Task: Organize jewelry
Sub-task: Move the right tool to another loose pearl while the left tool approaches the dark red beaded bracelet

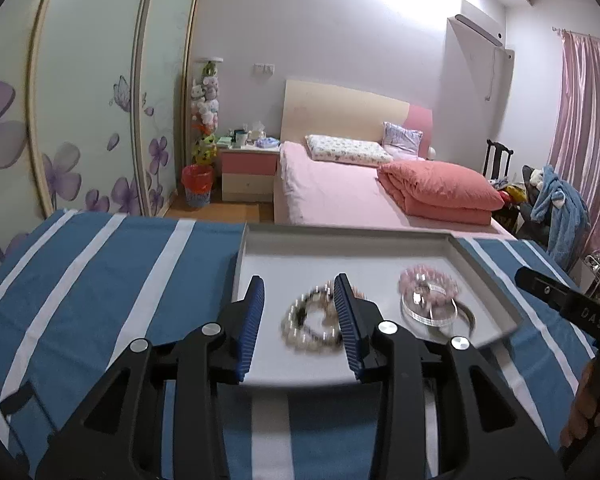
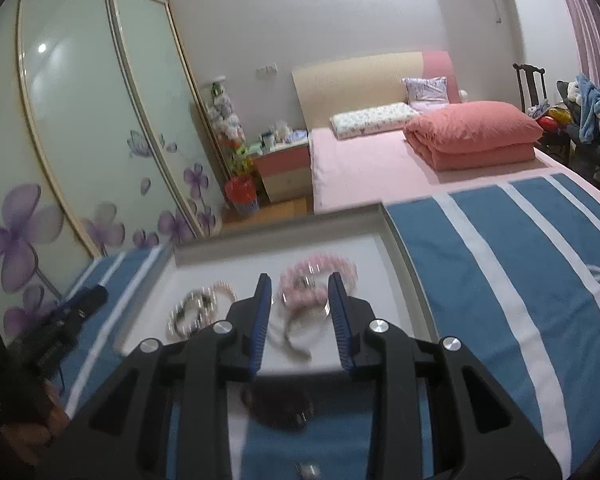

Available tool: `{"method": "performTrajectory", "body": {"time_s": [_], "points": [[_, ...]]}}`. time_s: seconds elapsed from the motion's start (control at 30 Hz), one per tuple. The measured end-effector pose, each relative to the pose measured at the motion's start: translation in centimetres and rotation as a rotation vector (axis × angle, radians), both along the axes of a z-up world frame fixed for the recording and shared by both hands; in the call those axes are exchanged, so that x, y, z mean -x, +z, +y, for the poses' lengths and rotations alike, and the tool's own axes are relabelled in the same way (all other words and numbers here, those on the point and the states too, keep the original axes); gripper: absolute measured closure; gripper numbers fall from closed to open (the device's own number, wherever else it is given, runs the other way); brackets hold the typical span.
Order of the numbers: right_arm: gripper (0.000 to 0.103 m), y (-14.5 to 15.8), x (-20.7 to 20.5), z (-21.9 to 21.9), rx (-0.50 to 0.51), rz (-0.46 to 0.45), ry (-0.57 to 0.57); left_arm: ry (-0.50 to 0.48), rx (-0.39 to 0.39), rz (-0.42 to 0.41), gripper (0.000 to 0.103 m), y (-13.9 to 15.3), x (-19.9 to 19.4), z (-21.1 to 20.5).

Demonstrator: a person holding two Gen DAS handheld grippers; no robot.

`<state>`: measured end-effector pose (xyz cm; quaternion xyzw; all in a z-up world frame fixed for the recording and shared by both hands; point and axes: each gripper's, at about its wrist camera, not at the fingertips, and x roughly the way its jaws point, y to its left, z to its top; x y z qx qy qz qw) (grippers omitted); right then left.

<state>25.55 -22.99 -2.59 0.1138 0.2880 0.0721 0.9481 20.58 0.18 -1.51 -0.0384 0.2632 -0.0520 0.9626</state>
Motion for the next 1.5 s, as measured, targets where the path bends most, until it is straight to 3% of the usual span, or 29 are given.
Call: {"method": "performTrajectory", "body": {"time_s": [0.1, 0.47, 0.73, 0.9, 1.07, 1.2, 1.5], "points": [[0.072, -1.2, 1.6, 0.1, 0.027, 0.061, 0.037, -0.002, -0.008, 0.027, 0.059, -0.5, 1.4, 0.4], [0.072, -6.0, 5.8, 2.3, 0.157, 0.246, 0.152, 0.03, -0.001, 0.087, 0.057, -2.4, 3.2, 2.0], [0.075, -7.1, 5.7, 3.4, 0.214, 0.287, 0.149, 0.027, -0.009, 0.085, 0.057, -2.8, 4.3, 1.8], [0.088, -7.1, 5.8, 3.5, 0.274, 0.277, 0.139, -0.001, -0.014, 0.096, 0.056, -2.8, 4.3, 0.8], [0.088, -6.9, 6.0, 2.0, 0.275, 0.281, 0.105, -0.073, -0.035, 0.114, 0.056, -2.9, 4.1, -2.2], [0.088, -6.9, 6.1, -0.3, 0.251, 0.288, 0.051, -0.135, -0.062, 0.138, 0.048, -3.3, 3.8, -5.4], [0.088, -7.1, 7.0, -2.0, 0.208, 0.29, 0.044, -0.251, -0.157, 0.271, 0.045, -6.1, 1.6, -13.4]]}}
